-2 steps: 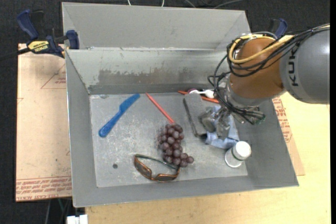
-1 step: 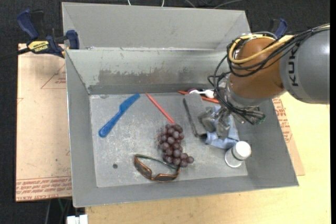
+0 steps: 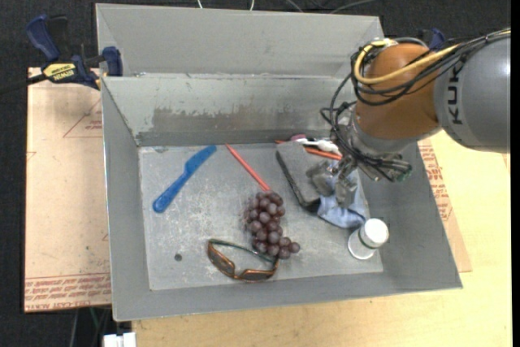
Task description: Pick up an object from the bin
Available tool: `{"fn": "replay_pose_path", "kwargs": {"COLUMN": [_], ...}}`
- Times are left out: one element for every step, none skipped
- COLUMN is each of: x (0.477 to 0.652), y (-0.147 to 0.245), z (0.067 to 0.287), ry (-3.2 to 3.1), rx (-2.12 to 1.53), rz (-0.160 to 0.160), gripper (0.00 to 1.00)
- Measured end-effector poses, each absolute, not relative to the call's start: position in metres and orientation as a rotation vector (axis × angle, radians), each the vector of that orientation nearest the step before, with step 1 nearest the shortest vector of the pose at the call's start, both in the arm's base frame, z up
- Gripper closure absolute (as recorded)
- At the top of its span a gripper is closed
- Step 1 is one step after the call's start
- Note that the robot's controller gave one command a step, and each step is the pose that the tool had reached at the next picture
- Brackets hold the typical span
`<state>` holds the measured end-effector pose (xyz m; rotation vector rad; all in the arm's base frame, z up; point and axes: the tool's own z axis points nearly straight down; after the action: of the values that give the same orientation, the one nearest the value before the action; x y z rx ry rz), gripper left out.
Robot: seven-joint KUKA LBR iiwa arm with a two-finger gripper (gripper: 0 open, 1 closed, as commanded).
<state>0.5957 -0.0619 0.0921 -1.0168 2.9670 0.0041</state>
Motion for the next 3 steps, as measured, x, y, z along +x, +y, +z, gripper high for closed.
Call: {"fn": "replay_pose_path", "kwargs": {"x": [0.579, 0.575, 0.565], "y": [-0.077, -0.069, -0.066], "z": [0.138, 0.119, 0.102], "ry": [2.86, 2.909, 3.014], "rx": [-1.27, -1.136, -0.825], "rz": [0.003, 0.0, 0.004], "gripper": [1.0, 1.0, 1.0]}}
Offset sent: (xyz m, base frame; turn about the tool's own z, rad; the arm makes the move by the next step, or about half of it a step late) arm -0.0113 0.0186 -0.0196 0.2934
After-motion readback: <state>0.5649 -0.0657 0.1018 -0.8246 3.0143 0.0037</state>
